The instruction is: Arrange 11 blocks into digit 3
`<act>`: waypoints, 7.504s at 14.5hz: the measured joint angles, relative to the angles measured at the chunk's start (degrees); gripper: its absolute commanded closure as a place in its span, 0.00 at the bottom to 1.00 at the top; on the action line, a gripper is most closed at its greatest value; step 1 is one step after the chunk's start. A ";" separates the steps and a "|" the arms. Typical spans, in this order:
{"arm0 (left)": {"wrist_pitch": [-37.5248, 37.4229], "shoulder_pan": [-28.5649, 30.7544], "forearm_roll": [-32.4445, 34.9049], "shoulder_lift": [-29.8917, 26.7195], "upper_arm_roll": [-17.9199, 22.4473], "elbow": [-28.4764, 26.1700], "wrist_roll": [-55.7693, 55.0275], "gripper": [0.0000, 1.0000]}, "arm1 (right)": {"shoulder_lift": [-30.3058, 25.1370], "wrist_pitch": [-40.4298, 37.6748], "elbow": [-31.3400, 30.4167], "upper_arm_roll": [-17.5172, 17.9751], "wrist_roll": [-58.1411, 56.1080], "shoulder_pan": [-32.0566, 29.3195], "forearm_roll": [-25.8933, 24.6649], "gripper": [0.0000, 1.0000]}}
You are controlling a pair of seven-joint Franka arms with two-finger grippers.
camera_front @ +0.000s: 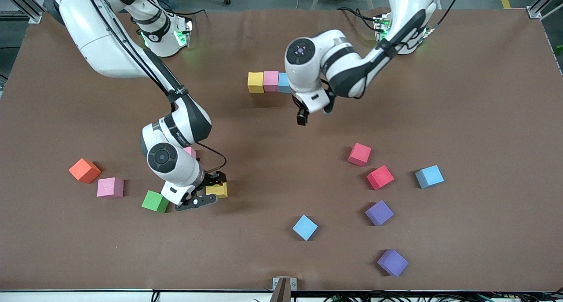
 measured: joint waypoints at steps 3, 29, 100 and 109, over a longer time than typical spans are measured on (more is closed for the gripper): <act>-0.15 1.03 6.03 1.75 3.79 2.07 4.81 0.00 | 0.92 0.39 0.01 0.00 0.00 0.39 -0.27 0.02; -10.32 29.25 -6.54 -7.51 7.44 9.38 89.58 0.00 | 3.15 4.50 1.51 -1.37 0.00 1.62 -0.31 0.57; -6.12 -27.26 -27.36 -6.05 49.72 9.58 45.93 0.83 | -25.87 27.80 -51.17 4.03 33.92 21.03 10.98 0.57; -4.82 -31.89 -27.57 -0.81 49.58 12.04 27.94 0.83 | -26.07 27.64 -51.48 4.06 34.99 21.89 10.98 0.57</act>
